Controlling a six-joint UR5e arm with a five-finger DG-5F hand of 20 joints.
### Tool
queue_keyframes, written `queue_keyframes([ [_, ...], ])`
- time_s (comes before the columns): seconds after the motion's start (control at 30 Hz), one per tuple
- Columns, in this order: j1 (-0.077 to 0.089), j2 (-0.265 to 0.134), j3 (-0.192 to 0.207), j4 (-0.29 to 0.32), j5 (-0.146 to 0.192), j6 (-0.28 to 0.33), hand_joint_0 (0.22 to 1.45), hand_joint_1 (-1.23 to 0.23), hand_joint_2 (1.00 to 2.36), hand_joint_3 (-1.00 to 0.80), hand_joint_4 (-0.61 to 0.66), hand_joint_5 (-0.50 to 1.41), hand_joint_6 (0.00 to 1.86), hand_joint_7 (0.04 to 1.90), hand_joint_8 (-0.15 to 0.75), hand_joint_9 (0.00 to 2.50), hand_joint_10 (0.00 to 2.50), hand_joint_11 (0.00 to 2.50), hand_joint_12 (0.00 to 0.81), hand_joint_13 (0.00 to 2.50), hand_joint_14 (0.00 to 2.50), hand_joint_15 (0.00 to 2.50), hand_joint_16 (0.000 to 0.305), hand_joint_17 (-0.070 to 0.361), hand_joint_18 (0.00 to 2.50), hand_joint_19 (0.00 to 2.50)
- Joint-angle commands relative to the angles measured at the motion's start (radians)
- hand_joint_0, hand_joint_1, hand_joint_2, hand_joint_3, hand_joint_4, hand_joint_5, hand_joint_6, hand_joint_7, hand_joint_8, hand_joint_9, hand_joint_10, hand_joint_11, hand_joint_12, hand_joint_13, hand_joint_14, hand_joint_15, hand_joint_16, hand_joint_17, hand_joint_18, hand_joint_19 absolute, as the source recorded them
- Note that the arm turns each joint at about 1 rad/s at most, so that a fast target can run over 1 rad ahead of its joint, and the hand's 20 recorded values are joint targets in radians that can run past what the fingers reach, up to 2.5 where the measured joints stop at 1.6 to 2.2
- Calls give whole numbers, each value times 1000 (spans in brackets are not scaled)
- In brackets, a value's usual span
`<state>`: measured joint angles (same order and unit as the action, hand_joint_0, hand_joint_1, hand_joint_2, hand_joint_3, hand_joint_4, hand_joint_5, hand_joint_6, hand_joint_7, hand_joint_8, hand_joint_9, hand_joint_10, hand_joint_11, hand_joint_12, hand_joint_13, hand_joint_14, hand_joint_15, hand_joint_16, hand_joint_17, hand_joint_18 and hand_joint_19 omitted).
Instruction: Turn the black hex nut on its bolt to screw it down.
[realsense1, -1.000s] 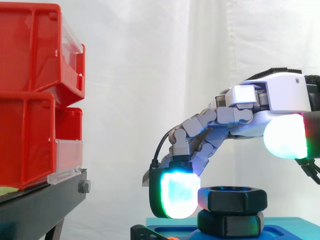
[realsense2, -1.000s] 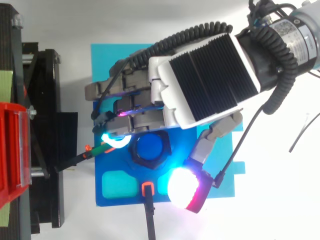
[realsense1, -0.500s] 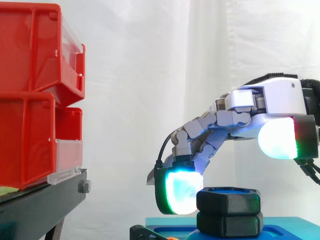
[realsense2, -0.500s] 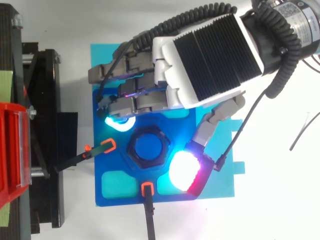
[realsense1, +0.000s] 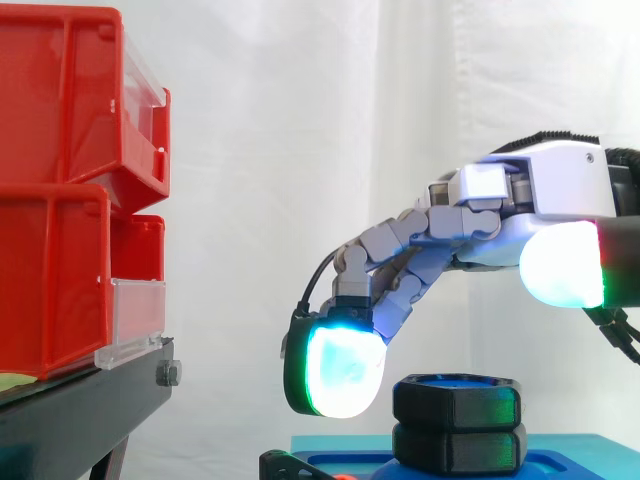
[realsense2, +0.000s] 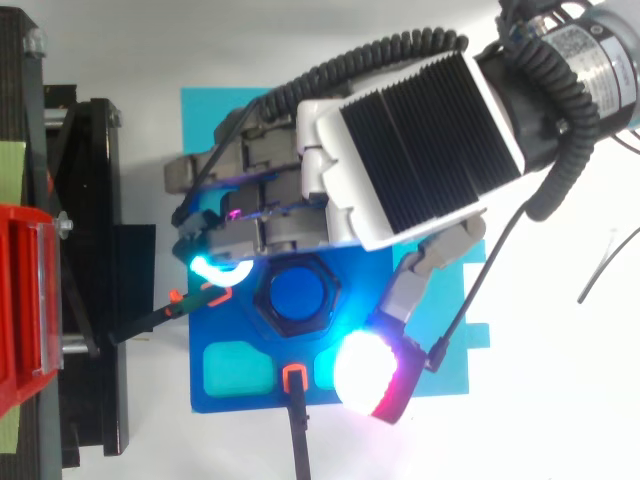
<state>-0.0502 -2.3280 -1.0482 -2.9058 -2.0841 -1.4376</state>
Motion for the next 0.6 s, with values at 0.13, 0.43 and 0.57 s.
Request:
queue_keyframes([
  [0.13, 26, 1, 1, 7, 16, 0, 398, -179, 1000, -500, 361, -95, 501, 1189, 366, 717, 10, 391, 410, 520, 4, 120, 62, 141, 654, 374],
  [0.43, 36, -1, 1, -12, 25, 0, 403, -166, 1000, -500, 341, -90, 530, 1219, 372, 741, 9, 391, 406, 530, 3, 112, 61, 138, 668, 382],
  [0.57, 41, -1, 1, -23, 25, -3, 404, -163, 1000, -500, 339, -90, 531, 1215, 369, 744, 9, 385, 406, 532, 4, 117, 61, 138, 668, 380],
])
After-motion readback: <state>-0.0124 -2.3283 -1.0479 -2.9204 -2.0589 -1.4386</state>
